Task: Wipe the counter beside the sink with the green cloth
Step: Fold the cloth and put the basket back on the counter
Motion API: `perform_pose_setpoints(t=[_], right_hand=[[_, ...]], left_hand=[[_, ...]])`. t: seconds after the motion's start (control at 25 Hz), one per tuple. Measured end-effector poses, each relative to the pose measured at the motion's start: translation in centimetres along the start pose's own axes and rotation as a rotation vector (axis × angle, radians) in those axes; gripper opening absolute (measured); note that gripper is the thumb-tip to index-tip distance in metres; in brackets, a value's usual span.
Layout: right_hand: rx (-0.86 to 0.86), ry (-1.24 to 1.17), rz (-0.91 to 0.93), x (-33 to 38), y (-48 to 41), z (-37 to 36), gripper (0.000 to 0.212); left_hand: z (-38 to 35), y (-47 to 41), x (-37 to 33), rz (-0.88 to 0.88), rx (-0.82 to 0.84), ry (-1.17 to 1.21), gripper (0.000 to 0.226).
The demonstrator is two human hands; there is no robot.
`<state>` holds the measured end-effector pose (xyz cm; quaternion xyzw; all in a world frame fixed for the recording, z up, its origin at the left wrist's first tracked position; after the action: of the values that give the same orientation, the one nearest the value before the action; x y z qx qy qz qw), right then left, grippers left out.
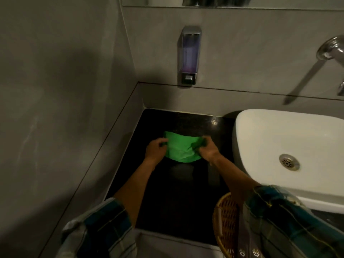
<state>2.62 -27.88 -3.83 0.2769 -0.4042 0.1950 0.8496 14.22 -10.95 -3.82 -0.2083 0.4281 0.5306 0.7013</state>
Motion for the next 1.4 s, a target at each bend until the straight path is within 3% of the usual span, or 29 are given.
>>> perform_pose_setpoints(t=[0.08,0.16,0.24,0.32,0.4,0.48,0.52,0.6,0.68,0.84,1.04,1.28,1.4], right_hand=[[0.070,0.283,0.059,-0.5,1.7,0.1,0.071],[0.063,0.359,0.199,-0.4,4.8,1.2,0.071],[0.042,0.253,0.383,-0.9,9.0,3.9,0.063],[-0.069,0.127,0.406,-3.0,13.5,8.3,0.047],[-0.254,0.184,0.320,-6.3,17.2,13.4,0.031],[-0.428,0.508,0.171,-10.1,19.4,17.6,0.012],[-0.440,0.662,0.065,-11.9,19.8,19.0,0.015],[-0.299,0.683,-0.162,-14.8,20.1,19.8,0.034],[-0.164,0.458,-0.266,-15.8,19.9,19.2,0.038],[-0.157,0.266,-0.274,-14.5,19.1,17.0,0.035],[0.068,0.083,-0.238,-9.9,17.7,10.5,0.030],[0.181,0.054,-0.163,-7.8,16.9,5.1,0.036],[0.192,0.139,-0.158,-7.1,15.0,6.3,0.037]], left_hand=[[-1.1,0.3,0.6,-0.084,0.066,-0.263,0.041],[-2.1,2.2,0.6,-0.191,0.035,-0.414,0.050],[-2.9,5.8,-0.3,-0.301,0.025,-0.315,0.049],[-3.7,10.3,-0.7,-0.309,0.085,-0.181,0.036],[-4.2,14.9,-0.4,-0.182,0.196,-0.087,0.026],[-4.7,18.6,-0.1,-0.053,0.356,-0.069,0.031],[-5.2,19.9,-0.1,-0.003,0.427,-0.055,0.038],[-6.1,21.4,-0.5,0.127,0.532,0.072,0.053],[-6.7,21.8,-0.9,0.257,0.576,0.255,0.061],[-4.8,20.5,-0.4,0.257,0.418,0.292,0.060],[1.7,16.2,3.0,0.207,0.165,0.136,0.055],[5.9,13.4,6.1,0.309,0.113,0.117,0.048],[6.8,10.7,6.1,0.143,0.051,-0.128,0.041]])
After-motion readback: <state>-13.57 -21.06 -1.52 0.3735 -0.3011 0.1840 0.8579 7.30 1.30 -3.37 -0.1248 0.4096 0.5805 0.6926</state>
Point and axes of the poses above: each hand's wrist, its own y-axis away from the middle knuckle, its own z-axis out of the back of the hand, x = y × z, the point moved 1 cm from there along -y, towards the middle knuckle, and after that the axes turned 9 degrees about -x, right-handed, at the moved point
